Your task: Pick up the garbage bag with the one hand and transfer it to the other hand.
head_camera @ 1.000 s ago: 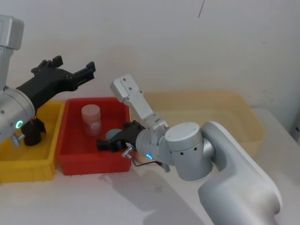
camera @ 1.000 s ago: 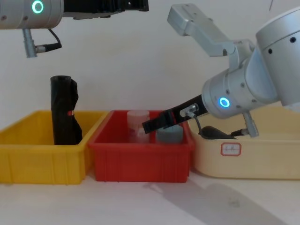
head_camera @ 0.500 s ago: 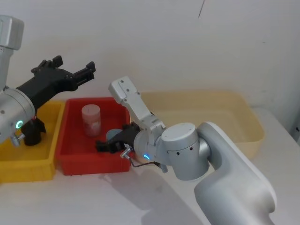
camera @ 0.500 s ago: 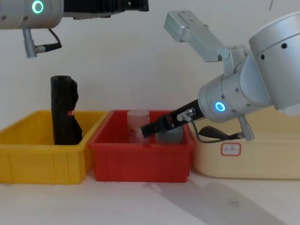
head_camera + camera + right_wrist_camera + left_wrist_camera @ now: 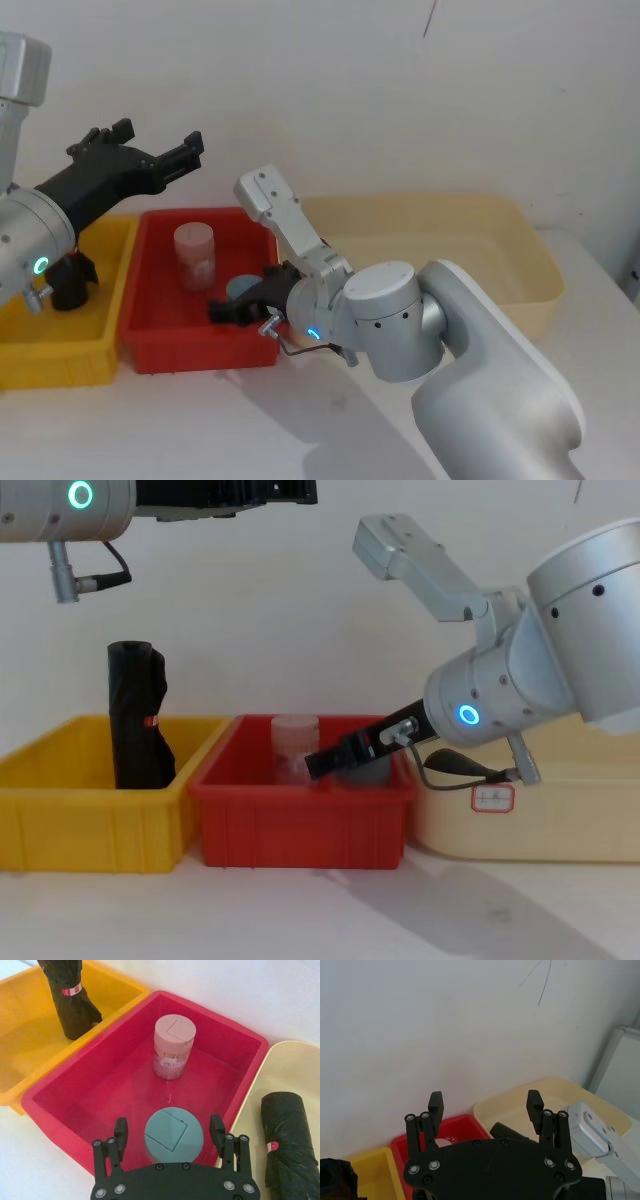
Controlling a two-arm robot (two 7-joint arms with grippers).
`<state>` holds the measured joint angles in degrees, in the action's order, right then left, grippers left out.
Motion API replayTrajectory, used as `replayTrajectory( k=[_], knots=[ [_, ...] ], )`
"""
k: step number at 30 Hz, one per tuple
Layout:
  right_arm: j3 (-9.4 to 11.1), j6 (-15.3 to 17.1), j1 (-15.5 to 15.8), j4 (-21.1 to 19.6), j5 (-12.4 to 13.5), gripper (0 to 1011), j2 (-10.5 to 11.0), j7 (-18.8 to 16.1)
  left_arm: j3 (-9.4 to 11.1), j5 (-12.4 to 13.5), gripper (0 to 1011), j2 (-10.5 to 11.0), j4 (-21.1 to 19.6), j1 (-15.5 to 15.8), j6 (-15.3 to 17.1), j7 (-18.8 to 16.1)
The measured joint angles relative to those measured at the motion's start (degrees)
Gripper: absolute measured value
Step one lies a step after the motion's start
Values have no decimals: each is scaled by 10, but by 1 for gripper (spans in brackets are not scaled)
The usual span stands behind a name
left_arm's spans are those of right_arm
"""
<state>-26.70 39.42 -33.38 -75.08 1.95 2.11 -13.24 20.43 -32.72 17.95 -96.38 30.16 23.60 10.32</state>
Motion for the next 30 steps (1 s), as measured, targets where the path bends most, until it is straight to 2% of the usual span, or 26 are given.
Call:
replayTrajectory(
  k=[8, 12, 20, 30],
  knots=[
    [0, -3, -3, 9, -4, 980, 0, -7, 0, 0, 1002, 0, 0, 0, 0, 0],
    [-1, -4, -4, 11, -5, 907, 1, -9, 0, 0, 1001, 0, 0, 0, 0, 0],
    [-1, -6, -5, 13, -6, 672, 1, -12, 0, 0, 1001, 0, 0, 0, 0, 0],
    [1, -7, -5, 14, -7, 667, 1, -14, 0, 0, 1001, 0, 0, 0, 0, 0]
  ],
)
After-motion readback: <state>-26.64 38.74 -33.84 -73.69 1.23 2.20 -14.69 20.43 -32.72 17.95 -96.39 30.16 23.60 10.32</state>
